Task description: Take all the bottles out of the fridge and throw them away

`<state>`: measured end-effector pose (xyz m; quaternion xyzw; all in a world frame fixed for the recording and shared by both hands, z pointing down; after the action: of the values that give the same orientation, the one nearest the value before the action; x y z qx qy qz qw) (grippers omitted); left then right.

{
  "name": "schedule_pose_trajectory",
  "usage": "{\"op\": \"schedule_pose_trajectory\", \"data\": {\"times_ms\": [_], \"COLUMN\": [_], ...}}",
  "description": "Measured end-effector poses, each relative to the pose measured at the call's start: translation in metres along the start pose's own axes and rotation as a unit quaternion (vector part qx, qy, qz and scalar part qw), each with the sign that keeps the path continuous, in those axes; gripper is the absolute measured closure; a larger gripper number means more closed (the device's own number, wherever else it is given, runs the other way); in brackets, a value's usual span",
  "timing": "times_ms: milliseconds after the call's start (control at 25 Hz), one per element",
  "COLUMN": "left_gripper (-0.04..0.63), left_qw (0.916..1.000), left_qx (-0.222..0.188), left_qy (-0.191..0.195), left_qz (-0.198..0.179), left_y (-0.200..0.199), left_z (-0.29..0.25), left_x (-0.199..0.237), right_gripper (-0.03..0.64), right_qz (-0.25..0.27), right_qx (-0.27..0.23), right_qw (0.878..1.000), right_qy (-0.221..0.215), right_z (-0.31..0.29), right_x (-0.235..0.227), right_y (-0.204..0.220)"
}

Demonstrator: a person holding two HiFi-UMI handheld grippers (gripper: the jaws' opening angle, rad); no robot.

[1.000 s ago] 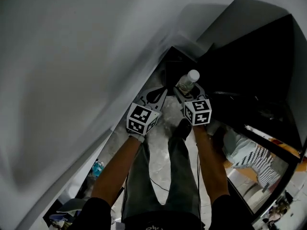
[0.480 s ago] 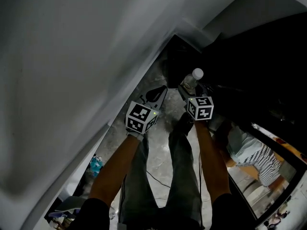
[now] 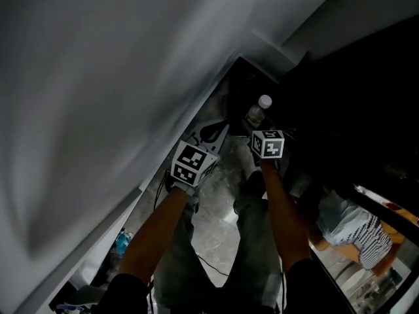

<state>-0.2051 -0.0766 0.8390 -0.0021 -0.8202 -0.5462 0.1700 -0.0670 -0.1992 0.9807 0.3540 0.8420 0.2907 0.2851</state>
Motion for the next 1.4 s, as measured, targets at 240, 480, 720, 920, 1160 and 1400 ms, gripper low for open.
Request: {"op": "schedule_pose_trajectory", "data": {"times_ms": [240, 480, 720, 920, 1160, 1400], "left_gripper": [0.589, 0.589, 0.589, 0.589, 0.589, 0.589], "left_qw": [1.0000, 0.9999, 1.0000, 0.9999, 0.9992, 0.9972], "left_qx": [0.003, 0.004, 0.002, -0.001, -0.006, -0.013], "left_qy": [0.002, -0.002, -0.001, 0.013, 0.038, 0.072], "left_qz": [-0.008, -0.012, -0.007, -0.003, -0.007, -0.012], "left_y": [0.030, 0.030, 0.010, -0.024, -0.093, -0.172], "left_z": [-0.010, -0.004, 0.009, 0.027, 0.060, 0.106], "left_x": [0.010, 0.014, 0.009, -0.005, -0.029, -0.063], "right_gripper": [0.298, 0.298, 0.298, 0.307, 0.561, 0.607], "right_qz": [-0.023, -0.038, -0.043, -0.036, 0.013, -0.005], "right_qx": [0.011, 0.027, 0.023, -0.017, -0.074, -0.154], "right_qw": [1.000, 0.999, 0.999, 0.999, 0.995, 0.985], "right_qy": [0.003, 0.011, 0.021, 0.023, 0.063, 0.078], "right_z": [-0.035, -0.045, -0.014, 0.039, 0.130, 0.238], "right_x": [-0.011, -0.010, -0.006, 0.017, 0.064, 0.126], "right_y": [0.028, 0.044, 0.035, 0.001, -0.069, -0.147]}}
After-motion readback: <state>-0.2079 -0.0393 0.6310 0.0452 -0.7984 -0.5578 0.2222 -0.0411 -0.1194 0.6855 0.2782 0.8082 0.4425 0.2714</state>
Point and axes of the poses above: the fingertips, and each gripper's own axes: z backward along the fingers, x to its left, y out of its underside, the point moved 8 cm from there along z, backward along the fingers, and after that the axes turned 4 degrees about -x, right-handed, at the moved point
